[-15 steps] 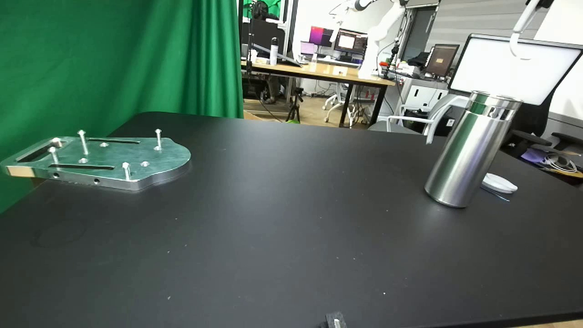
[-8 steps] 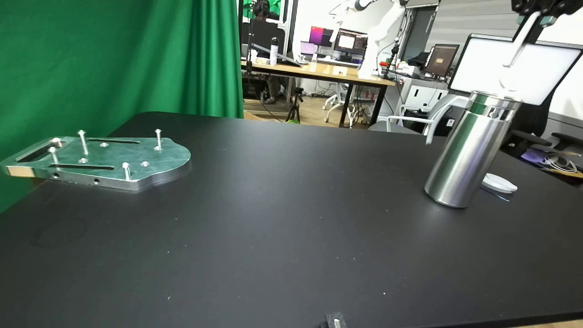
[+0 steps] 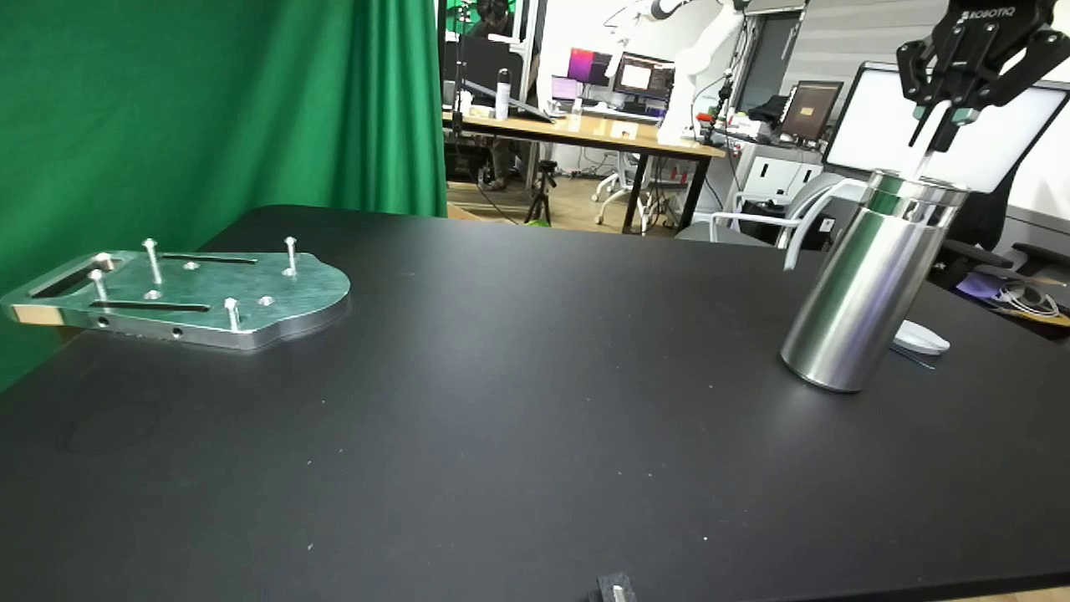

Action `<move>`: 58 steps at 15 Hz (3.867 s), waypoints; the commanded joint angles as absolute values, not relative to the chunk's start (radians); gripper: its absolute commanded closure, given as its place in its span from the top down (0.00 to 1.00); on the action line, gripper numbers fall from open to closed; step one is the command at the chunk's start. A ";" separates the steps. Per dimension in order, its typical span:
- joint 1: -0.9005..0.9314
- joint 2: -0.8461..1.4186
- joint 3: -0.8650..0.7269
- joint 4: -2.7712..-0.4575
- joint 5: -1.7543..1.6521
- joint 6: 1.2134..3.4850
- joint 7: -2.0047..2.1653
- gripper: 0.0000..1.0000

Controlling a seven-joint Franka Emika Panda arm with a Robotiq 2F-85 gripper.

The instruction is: Use the brush to clean the inside of the silver bottle

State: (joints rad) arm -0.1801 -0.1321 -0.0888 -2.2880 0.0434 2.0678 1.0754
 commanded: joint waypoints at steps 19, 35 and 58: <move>-0.198 -0.199 -0.097 -2.197 0.087 1.861 1.007 0.04; -0.170 -0.224 -0.105 -2.170 0.113 1.813 0.974 0.04; -0.155 -0.257 0.009 -2.424 -0.064 2.080 1.016 0.04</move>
State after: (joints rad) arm -0.1653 -0.2677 -0.0054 -2.3936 -0.0379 2.0484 0.9702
